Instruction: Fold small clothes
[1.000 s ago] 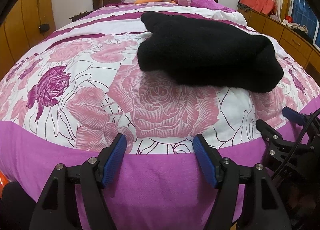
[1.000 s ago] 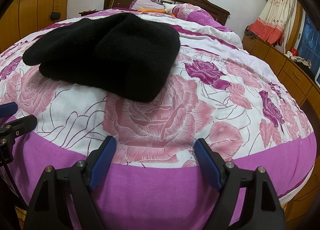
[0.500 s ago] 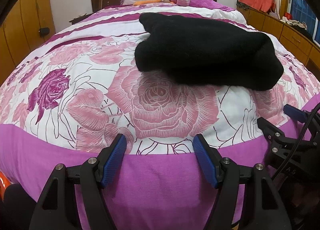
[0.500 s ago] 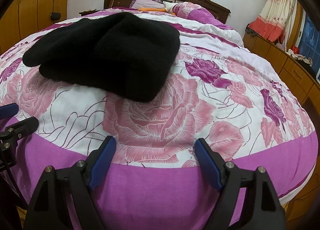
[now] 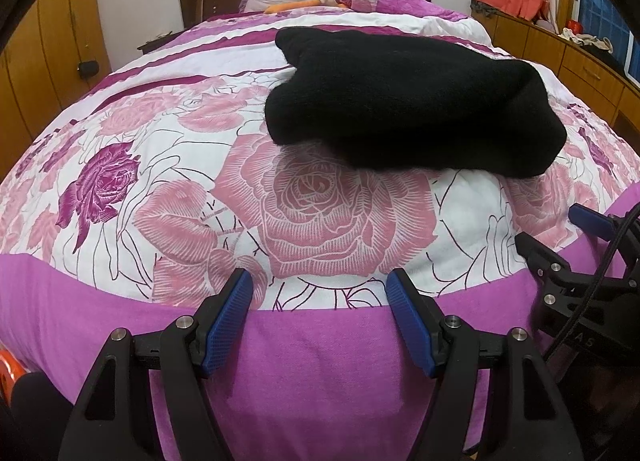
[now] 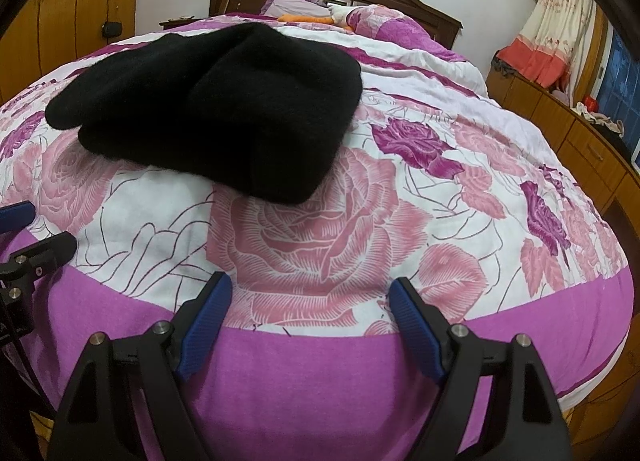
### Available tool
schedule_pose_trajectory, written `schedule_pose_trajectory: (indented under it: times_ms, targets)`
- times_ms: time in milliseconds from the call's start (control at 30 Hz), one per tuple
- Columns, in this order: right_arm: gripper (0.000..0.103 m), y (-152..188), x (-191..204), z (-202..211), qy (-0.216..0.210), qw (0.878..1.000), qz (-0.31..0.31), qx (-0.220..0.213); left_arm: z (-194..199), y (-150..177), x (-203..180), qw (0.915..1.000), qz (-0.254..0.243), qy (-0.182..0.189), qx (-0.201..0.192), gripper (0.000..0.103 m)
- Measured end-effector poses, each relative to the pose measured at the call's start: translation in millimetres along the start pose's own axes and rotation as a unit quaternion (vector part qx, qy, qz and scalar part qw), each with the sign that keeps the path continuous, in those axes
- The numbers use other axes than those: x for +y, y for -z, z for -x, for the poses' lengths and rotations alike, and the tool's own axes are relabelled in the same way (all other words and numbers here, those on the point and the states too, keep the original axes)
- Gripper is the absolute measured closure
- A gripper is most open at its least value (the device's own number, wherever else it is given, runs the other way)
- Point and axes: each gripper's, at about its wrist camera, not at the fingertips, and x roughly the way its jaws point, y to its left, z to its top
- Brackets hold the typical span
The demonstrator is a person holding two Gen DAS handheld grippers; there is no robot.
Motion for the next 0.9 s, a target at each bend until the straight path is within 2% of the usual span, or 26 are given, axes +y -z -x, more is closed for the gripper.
schedule_pose_trajectory:
  times_ms: [900]
  targets:
    - [0.019, 0.2, 0.4, -0.3, -0.002, 1.000, -0.001, 0.002, -0.3, -1.5, 2.3, 1.0000, 0.005, 0.006, 0.005, 0.037]
